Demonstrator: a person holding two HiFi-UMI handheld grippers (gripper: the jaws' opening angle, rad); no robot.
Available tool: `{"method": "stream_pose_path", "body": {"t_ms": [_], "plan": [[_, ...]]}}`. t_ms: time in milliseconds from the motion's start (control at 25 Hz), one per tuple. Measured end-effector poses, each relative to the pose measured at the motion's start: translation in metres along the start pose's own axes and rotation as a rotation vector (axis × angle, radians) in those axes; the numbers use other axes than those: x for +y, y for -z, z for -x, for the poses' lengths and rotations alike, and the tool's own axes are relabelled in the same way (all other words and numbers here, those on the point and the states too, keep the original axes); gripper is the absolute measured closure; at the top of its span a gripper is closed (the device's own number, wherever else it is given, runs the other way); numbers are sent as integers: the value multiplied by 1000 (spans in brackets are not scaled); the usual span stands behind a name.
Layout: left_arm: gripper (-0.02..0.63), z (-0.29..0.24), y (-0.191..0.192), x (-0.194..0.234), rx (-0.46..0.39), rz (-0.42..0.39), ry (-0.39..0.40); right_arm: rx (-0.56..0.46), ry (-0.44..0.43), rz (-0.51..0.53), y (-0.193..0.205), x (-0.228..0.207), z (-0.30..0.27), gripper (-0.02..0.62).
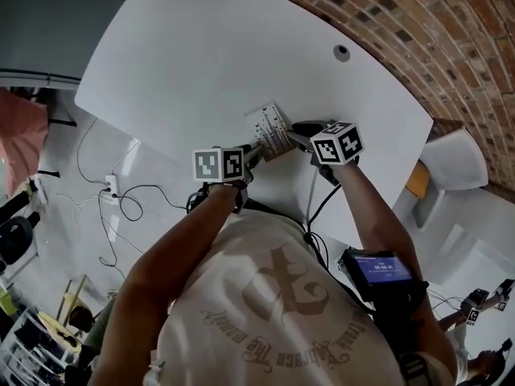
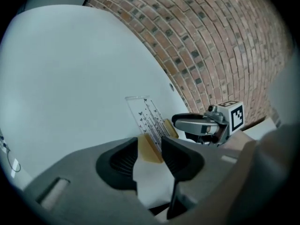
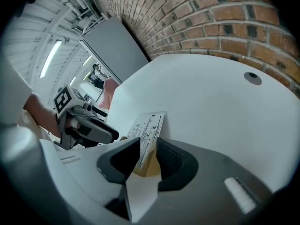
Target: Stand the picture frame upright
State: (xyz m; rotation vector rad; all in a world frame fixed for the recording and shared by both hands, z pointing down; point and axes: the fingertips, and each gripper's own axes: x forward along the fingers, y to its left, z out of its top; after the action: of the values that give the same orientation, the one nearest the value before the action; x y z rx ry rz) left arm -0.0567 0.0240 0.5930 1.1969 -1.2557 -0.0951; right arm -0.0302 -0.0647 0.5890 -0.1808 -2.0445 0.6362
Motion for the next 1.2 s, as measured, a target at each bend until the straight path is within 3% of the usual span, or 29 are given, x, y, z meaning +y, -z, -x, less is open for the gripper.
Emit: {"method": "stream_pose_path", "body": {"t_ms": [120,240,560,680,760,1200], "plan": [[372,-10,1,-3,44,47,17,65,4,-22,4,-5,-7,451],[337,-20,8,-2,107,81,15,116,15,-39,8,-9,-13,443],[352,-31,14,-2,164,150,8,179,-30,-102,20,0,-22,439],[418,-32,15,2,188,150,-17,179,-36,-129,23,0,-23,442],[420,-32,15,4,200,147,-28,175,-32,-134,22,1,-23,445],[442,-31,16,-1,222,46,-30,90,19,-148,29,-1,-11,476]]}}
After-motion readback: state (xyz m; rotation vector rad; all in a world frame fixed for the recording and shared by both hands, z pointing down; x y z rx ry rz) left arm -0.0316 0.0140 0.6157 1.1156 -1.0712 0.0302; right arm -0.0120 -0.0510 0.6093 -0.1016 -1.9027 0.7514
